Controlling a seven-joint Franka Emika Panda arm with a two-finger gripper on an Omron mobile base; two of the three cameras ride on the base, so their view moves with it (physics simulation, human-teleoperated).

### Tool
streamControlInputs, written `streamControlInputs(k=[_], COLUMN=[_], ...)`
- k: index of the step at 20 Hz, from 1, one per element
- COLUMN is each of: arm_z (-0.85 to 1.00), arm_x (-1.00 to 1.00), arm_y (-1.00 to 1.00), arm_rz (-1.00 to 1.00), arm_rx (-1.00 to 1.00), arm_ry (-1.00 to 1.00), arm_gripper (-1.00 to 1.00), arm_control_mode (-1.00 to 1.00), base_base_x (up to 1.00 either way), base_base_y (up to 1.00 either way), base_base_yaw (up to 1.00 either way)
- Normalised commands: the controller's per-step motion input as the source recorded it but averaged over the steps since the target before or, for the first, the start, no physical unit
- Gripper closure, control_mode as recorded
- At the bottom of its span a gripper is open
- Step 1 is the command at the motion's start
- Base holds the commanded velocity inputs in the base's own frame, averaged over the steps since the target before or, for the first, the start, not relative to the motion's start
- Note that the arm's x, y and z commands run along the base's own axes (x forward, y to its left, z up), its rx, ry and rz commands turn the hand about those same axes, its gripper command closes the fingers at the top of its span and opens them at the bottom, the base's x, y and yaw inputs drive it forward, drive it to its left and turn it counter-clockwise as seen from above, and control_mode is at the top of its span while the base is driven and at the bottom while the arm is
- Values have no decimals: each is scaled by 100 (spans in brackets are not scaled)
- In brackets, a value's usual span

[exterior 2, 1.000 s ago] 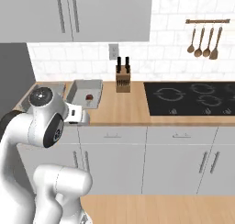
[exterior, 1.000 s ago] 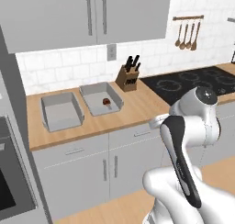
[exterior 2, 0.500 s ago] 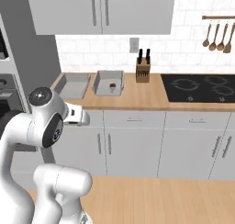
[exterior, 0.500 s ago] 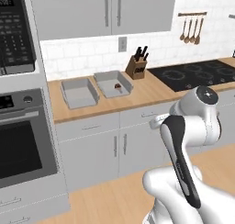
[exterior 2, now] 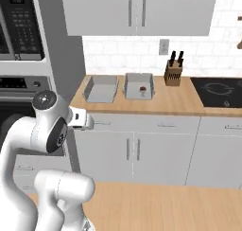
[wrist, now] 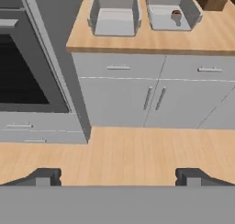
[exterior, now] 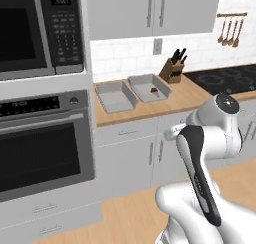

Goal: Place one lemon wedge and one chicken drumstick in each tupperware on the nearby counter, to pack two identical lunches.

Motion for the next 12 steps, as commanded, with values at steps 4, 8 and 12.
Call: streamControlInputs(k=[4, 8, 12], arm_z=[0, 0, 0], arm_x=[0, 0, 0], arm_y=[0, 0, 0], arm_rz=[0, 0, 0], arm_rx=[0, 0, 0], arm_ry=[0, 0, 0], arm_gripper=[-100, -100, -100], arm_control_mode=[100, 100, 100], base_base_x=[0, -2, 0], base_base_y=[100, 100, 100], base_base_yaw=[24, 12, 0])
